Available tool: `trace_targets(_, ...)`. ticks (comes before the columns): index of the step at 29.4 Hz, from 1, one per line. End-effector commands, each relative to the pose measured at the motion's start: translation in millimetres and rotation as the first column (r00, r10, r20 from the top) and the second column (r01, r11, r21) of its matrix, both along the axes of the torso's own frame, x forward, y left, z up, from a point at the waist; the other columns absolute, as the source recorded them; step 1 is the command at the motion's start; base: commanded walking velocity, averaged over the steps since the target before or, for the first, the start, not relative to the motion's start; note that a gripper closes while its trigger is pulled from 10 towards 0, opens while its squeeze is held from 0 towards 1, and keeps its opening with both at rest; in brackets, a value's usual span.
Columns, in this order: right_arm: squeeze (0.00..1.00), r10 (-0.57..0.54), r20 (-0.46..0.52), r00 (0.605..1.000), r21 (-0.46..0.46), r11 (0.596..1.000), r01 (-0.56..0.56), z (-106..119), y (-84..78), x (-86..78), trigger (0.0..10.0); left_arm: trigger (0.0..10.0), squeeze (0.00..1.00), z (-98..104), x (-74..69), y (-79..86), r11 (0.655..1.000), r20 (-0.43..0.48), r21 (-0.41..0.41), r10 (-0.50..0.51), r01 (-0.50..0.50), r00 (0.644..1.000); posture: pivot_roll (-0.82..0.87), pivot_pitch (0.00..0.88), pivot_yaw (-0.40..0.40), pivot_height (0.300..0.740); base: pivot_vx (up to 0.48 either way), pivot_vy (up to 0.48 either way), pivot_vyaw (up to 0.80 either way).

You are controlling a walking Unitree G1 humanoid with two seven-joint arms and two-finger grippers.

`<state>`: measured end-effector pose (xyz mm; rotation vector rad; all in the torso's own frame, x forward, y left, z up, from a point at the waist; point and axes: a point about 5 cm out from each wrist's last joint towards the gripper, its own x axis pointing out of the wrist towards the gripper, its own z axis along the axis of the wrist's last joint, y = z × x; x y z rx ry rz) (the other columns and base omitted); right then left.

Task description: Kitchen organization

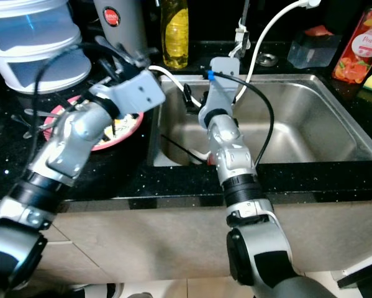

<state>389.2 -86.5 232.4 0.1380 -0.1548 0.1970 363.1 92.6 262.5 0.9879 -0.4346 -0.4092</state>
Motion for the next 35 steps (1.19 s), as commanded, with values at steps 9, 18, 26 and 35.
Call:
trace_targets(9,0.00,-0.051,-0.005,0.999,0.009,0.999,0.051,-2.3,-10.0,0.8,10.0,10.0,0.00,-7.2,-13.1,-51.4,0.956,-0.066,0.034,-0.289,0.291,0.955,0.19,0.000,0.037,0.740,0.000,0.000,0.00)
trace_targets(18,0.00,-0.067,-0.008,0.998,0.009,0.998,0.067,-4.0,-12.6,0.1,10.0,10.0,0.00,-30.0,-19.1,-65.4,0.891,-0.240,-0.066,-0.450,0.448,0.860,0.18,0.000,0.048,0.740,0.000,0.000,0.00)
trace_targets(26,0.00,-0.068,-0.009,0.998,0.010,0.998,0.068,-4.4,-12.1,-0.5,10.0,10.0,0.00,-47.9,-23.7,-56.4,0.846,-0.406,-0.242,-0.533,0.475,0.743,0.18,0.000,0.050,0.740,0.000,0.000,0.00)
trace_targets(35,0.00,-0.063,-0.007,0.998,0.009,0.998,0.063,-3.4,-10.7,-0.3,10.0,10.0,0.00,-63.6,-26.7,-24.8,0.763,-0.470,-0.542,-0.622,0.351,0.626,0.18,0.000,0.041,0.740,0.000,0.000,0.00)
